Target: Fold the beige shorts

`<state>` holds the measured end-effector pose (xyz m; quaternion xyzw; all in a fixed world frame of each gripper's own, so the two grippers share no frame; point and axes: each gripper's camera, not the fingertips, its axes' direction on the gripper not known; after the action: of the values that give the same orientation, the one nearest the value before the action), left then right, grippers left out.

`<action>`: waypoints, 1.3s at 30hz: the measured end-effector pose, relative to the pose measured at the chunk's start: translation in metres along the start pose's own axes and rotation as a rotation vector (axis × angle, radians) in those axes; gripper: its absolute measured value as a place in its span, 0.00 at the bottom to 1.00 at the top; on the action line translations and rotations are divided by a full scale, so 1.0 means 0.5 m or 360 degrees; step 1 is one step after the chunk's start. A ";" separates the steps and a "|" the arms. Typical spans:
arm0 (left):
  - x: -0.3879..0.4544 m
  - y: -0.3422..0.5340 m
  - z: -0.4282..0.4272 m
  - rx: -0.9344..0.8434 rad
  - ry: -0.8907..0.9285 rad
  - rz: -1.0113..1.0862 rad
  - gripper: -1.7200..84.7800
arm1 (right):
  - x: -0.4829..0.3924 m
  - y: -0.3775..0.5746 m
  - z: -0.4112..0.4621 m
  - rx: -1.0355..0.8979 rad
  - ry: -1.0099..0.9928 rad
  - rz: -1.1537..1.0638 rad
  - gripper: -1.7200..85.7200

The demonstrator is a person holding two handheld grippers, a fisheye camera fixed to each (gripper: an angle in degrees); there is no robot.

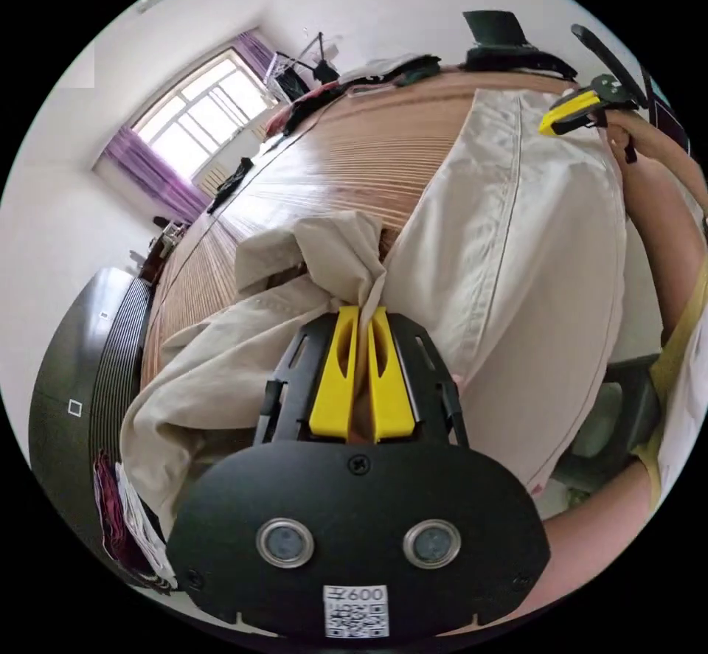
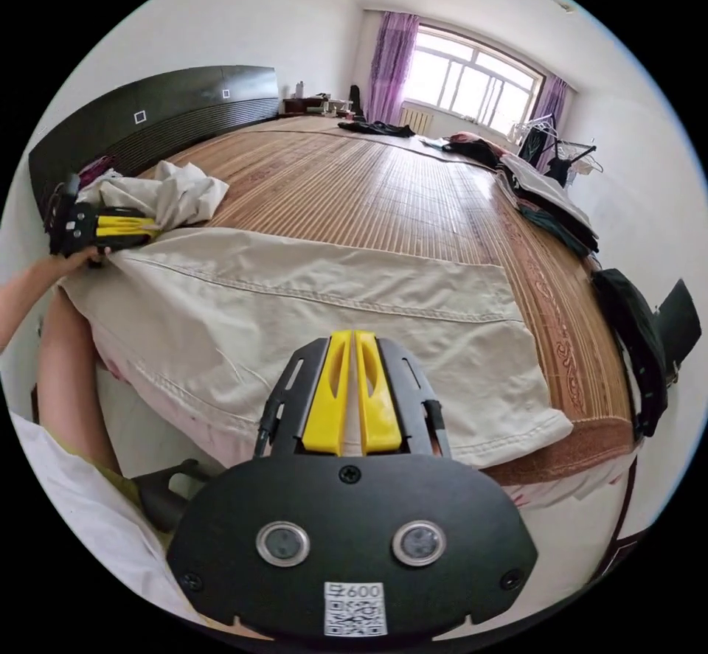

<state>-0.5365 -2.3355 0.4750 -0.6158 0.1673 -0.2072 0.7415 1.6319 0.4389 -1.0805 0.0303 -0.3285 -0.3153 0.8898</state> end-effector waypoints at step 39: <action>-0.494 0.420 0.112 -0.0504 -0.0669 -0.0697 0.02 | -0.181 -0.448 -0.397 0.1191 -0.0488 0.0189 0.03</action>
<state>-0.6991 -2.1290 0.2773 -0.7738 -0.0954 -0.2014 0.5929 1.5777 0.2818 -1.3454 0.2856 -0.5506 -0.1229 0.7747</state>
